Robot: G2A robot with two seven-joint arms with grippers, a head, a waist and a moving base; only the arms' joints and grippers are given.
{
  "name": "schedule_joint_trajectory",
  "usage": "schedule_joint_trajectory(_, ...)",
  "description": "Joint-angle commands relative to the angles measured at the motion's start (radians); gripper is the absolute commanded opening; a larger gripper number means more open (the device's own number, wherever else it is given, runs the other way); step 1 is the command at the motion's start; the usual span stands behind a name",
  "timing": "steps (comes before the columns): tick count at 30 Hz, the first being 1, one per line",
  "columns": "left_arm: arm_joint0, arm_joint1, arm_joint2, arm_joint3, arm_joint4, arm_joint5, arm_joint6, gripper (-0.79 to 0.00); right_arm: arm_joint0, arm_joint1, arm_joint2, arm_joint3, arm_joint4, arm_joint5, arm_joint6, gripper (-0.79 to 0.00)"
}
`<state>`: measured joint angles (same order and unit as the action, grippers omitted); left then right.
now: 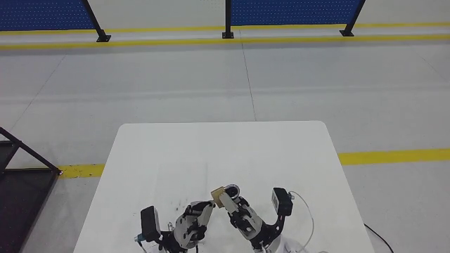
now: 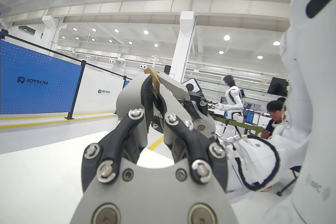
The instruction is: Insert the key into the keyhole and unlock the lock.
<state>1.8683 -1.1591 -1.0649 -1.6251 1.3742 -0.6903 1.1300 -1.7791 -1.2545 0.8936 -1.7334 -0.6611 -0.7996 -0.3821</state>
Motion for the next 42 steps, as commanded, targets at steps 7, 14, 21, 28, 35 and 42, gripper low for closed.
schedule_joint_trajectory(7, -0.004, 0.024, 0.015, -0.026, -0.160, -0.099, -0.099, -0.185, -0.003, 0.003, 0.014, -0.002, -0.014, -0.002, 0.000, -0.785)
schedule_joint_trajectory(14, 0.030, 0.060, -0.044, -0.070, -0.397, -0.313, -0.313, -0.403, -0.015, 0.010, 0.045, -0.011, -0.042, -0.003, 0.003, -0.785)
schedule_joint_trajectory(21, 0.025, 0.117, 0.007, -0.074, -0.452, -0.322, -0.349, -0.453, -0.023, 0.016, 0.062, -0.020, -0.019, 0.001, 0.035, -0.785)
schedule_joint_trajectory(28, -0.018, 0.167, 0.054, -0.057, -0.527, -0.322, -0.418, -0.465, -0.024, 0.018, 0.060, -0.024, -0.011, 0.007, 0.056, -0.785)
schedule_joint_trajectory(35, -0.051, 0.188, 0.080, -0.050, -0.583, -0.322, -0.445, -0.486, -0.028, 0.020, 0.056, -0.025, -0.016, 0.007, 0.063, -0.785)
schedule_joint_trajectory(42, -0.067, 0.197, 0.097, -0.053, -0.593, -0.322, -0.460, -0.637, -0.028, 0.020, 0.051, -0.025, -0.018, 0.013, 0.074, -0.785)
